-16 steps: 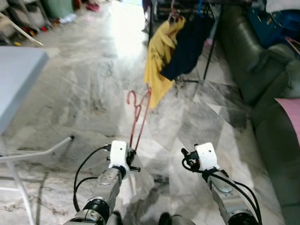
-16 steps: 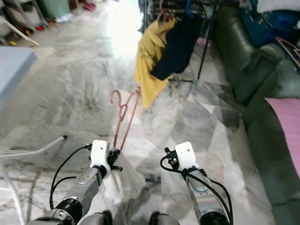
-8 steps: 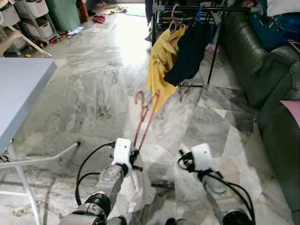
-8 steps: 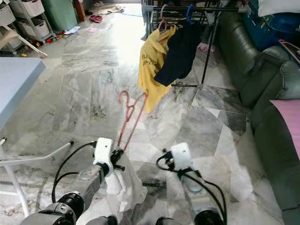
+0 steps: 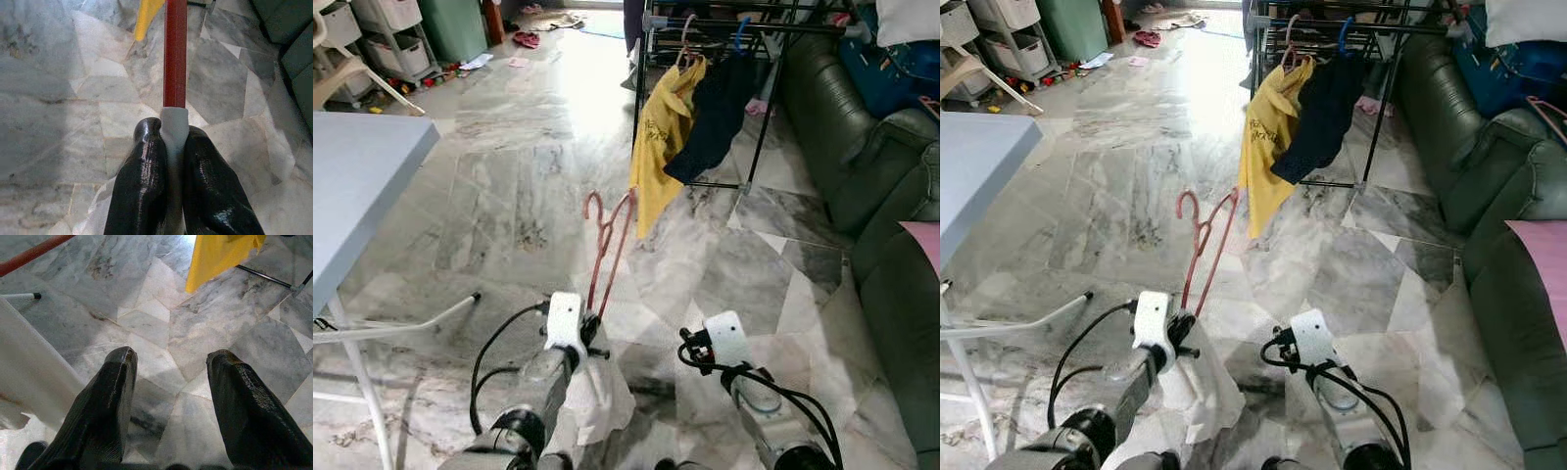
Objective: Hang hanger
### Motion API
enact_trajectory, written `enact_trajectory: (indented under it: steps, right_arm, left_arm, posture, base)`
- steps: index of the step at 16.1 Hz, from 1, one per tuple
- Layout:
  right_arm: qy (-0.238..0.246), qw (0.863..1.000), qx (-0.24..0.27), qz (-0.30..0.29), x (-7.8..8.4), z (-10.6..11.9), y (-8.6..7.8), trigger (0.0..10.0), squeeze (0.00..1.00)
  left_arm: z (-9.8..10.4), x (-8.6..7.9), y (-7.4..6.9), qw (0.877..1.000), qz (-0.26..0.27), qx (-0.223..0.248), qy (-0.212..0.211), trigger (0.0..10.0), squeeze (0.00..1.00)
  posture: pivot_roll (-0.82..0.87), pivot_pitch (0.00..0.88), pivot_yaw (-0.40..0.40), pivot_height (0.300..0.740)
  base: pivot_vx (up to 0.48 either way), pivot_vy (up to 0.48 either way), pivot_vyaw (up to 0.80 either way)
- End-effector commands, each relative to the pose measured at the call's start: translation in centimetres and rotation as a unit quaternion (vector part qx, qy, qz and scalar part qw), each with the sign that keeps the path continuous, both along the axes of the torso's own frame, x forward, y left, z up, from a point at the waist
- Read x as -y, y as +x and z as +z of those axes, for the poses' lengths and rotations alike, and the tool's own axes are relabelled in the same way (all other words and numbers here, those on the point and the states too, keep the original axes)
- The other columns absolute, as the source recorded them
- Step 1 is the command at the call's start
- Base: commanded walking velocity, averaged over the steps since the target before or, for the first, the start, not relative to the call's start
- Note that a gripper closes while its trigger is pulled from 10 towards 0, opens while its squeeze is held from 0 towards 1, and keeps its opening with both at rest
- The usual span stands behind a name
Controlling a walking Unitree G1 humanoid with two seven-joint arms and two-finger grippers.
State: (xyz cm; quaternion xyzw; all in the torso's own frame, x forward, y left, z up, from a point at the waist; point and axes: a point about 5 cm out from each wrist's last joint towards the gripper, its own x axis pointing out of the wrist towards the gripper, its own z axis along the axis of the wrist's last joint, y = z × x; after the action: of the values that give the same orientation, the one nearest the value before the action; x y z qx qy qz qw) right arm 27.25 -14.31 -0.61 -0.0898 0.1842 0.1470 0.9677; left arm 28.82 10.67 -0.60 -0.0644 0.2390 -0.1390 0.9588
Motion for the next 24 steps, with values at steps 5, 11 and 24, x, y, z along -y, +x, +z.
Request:
enact_trajectory:
  steps: [5, 11, 24]
  right_arm:
    - [0.01, 0.999, 0.022, -0.023, 0.4, 0.4, 0.1, 10.0, 0.0]
    - [0.023, 0.999, 0.025, -0.04, 1.1, 0.4, -0.2, 10.0, 0.0]
    - [0.017, 0.999, 0.015, -0.03, 1.0, 0.1, -0.6, 10.0, 0.0]
  left_arm:
    - [0.0, -0.6, -0.1, 1.0, 0.004, 0.007, -0.007, 10.0, 0.0]
    - [0.2, -0.3, -0.1, 1.0, -0.009, 0.013, -0.025, 10.0, 0.0]
    - [0.2, 1.4, -0.8, 0.993, -0.082, 0.016, -0.08, 10.0, 0.0]
  posture:
    - [-0.08, 0.115, -0.012, 0.74]
    - [-0.09, 0.126, -0.023, 0.74]
    - [-0.1, 0.13, -0.019, 0.74]
  base:
    - [0.0, 0.0, 0.0]
    - [0.0, 0.0, 0.0]
    - [0.047, 0.0, -0.54]
